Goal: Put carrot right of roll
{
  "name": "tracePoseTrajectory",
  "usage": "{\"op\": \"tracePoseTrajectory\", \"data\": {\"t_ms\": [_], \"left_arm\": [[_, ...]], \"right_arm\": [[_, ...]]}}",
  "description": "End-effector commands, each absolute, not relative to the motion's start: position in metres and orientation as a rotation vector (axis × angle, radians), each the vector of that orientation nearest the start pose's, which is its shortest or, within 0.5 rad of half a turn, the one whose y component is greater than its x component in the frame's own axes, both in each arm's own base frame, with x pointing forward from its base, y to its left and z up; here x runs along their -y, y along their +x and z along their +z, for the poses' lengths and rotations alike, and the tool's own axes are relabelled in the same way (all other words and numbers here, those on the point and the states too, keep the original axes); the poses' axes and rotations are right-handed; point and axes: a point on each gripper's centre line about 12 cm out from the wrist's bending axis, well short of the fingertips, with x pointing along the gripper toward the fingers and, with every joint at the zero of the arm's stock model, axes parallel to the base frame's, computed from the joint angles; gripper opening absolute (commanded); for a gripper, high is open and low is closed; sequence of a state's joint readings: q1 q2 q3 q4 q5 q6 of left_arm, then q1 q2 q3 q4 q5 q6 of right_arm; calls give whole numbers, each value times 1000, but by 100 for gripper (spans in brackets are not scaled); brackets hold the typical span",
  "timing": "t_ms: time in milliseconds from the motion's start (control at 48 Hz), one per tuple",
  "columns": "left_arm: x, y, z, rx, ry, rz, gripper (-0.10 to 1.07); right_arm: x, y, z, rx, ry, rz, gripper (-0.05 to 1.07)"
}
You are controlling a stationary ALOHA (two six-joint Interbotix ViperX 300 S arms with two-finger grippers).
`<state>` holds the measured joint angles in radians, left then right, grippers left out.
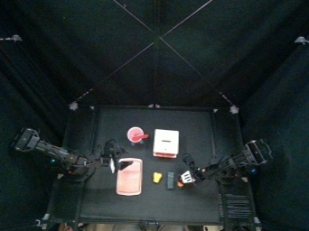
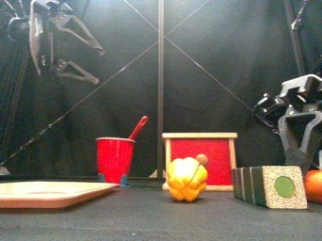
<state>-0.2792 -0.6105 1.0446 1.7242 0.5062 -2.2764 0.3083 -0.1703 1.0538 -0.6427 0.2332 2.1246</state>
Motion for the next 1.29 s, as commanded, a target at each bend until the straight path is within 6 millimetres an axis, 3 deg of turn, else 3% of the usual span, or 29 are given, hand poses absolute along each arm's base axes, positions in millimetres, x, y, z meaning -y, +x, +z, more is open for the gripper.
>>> {"op": "tracePoseTrajectory", "data": {"t_ms": [0,438,833,1271], "left_arm": [[14,254,250,-244,-394,295,102],[14,254,249,-247,-395,297,102],[14,254,249,-247,-395,297,102],[14,254,249,-247,-395,297,102]], "right_arm": [[-59,240,97,-926,1109,-645,95],[-56,240,107,-896,1104,-646,95],[-62,263,118,-865,1059,-583,95],[-57,256,125,-844,1046,-610,95]]}}
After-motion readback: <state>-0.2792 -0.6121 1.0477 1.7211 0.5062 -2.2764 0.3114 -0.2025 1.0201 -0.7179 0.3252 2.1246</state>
